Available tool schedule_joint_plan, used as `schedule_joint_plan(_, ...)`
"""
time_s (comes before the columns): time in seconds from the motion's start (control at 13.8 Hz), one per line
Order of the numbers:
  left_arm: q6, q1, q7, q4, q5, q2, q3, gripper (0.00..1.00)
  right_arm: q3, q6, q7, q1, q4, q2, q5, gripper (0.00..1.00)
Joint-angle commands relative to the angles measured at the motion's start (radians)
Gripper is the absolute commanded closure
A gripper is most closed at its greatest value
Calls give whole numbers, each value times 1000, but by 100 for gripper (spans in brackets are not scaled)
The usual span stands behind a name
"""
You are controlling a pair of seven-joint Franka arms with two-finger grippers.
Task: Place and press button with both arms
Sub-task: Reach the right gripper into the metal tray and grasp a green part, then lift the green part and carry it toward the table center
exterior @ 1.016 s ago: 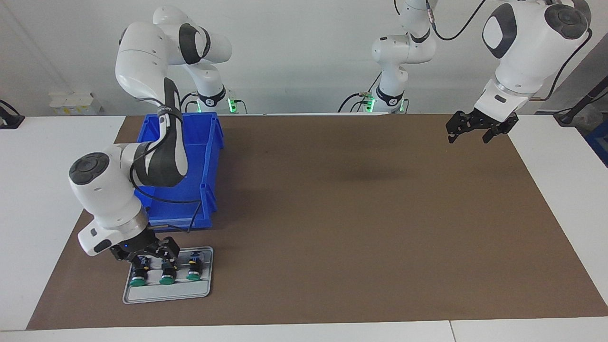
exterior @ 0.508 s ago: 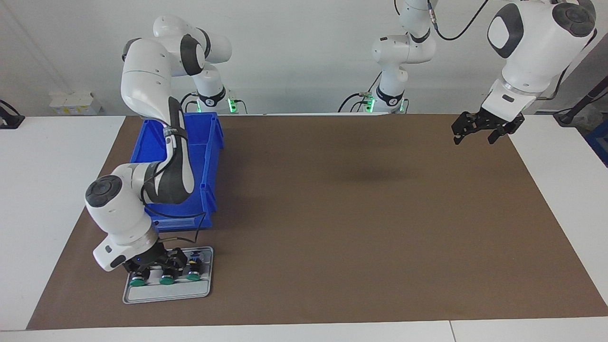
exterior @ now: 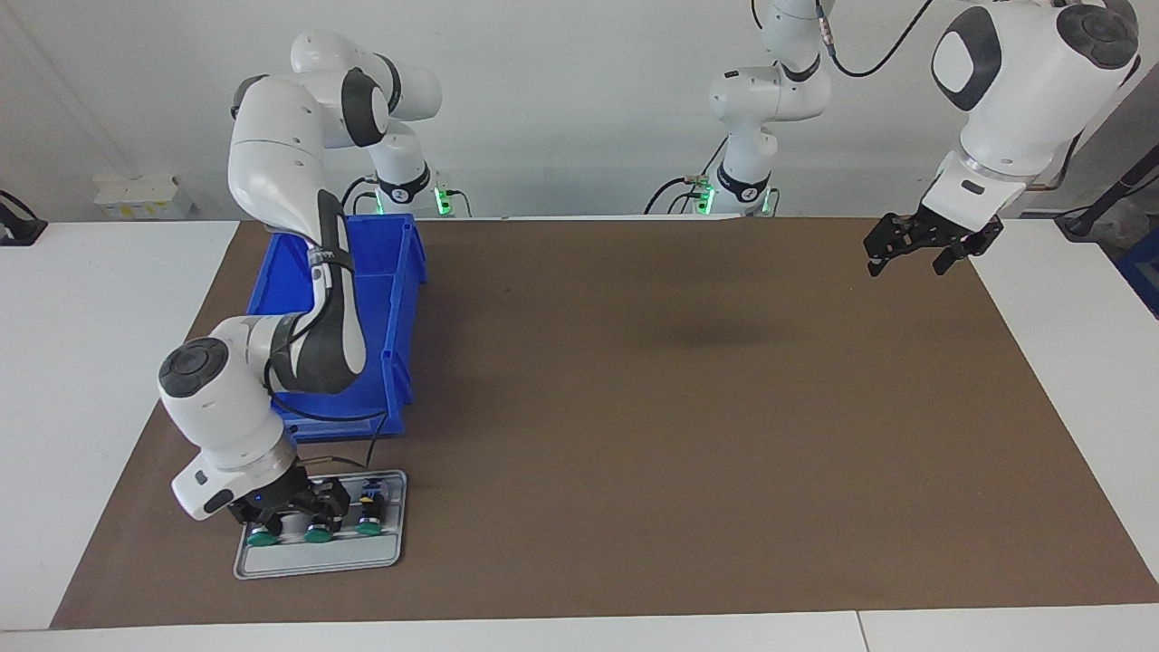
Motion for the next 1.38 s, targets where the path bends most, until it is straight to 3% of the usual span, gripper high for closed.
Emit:
schedule_joint_plan(0.0,25,2,-45,-39,-3,-32,-2,0,14,28,-34,-8,-38,-6,23,13)
schedule_joint_plan(0.51,7,7,-70,-39,-4,-34,-2,0,14,28,-34,-10,-75,-21,24,26)
schedule_joint_plan(1.16,5,8,-72,-39,-4,-34,-2,0,14,28,-32,-17,-92,-32,35,32)
schedule_joint_plan(1.31,5,8,-72,-39,-4,-35,-2,0,14,28,-29,-22,-91,-32,37,45)
